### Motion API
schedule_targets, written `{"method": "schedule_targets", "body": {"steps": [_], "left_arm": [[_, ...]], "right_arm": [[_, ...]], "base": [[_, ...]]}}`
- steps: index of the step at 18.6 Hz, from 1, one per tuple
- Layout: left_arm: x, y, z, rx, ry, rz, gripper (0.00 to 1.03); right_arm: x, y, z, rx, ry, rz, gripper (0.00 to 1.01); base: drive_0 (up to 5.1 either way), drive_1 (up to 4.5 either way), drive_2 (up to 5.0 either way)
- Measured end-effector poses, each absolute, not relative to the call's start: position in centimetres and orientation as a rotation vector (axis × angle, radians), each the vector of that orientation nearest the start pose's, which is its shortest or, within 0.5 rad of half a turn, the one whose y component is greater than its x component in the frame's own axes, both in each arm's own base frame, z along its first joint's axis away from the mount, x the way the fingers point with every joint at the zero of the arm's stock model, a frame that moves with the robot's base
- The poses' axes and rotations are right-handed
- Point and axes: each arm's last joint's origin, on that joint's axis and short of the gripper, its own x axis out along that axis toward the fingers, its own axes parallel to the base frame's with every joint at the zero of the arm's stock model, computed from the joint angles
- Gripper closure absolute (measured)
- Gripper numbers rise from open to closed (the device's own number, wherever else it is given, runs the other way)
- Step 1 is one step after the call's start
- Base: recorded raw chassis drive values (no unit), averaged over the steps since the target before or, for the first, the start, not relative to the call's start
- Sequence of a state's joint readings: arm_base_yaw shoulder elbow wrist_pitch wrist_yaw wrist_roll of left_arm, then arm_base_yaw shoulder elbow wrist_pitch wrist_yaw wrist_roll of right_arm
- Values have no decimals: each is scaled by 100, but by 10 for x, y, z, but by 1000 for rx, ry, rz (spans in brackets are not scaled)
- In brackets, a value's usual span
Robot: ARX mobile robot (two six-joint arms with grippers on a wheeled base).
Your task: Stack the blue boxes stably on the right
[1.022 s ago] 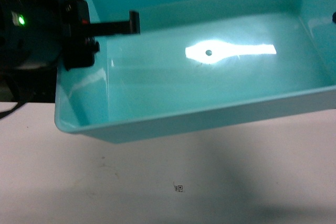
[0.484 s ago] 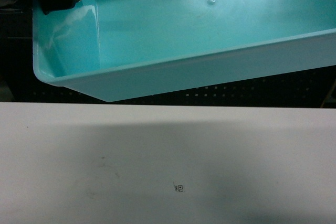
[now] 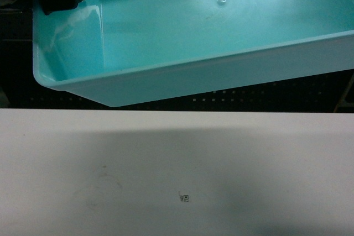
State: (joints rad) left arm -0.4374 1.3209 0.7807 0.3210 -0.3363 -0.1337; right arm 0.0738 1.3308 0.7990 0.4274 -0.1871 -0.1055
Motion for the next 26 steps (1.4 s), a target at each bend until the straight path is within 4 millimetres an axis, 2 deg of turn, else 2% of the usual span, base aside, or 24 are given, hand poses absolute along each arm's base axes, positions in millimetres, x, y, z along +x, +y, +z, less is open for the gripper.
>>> {"method": "schedule_targets", "body": {"steps": [26], "left_arm": [[265,-114,264,-47,208,-88,101]], "right_arm": [[293,27,277,-98,91,266,94]], "base": [[-172,-172,-172]]}}
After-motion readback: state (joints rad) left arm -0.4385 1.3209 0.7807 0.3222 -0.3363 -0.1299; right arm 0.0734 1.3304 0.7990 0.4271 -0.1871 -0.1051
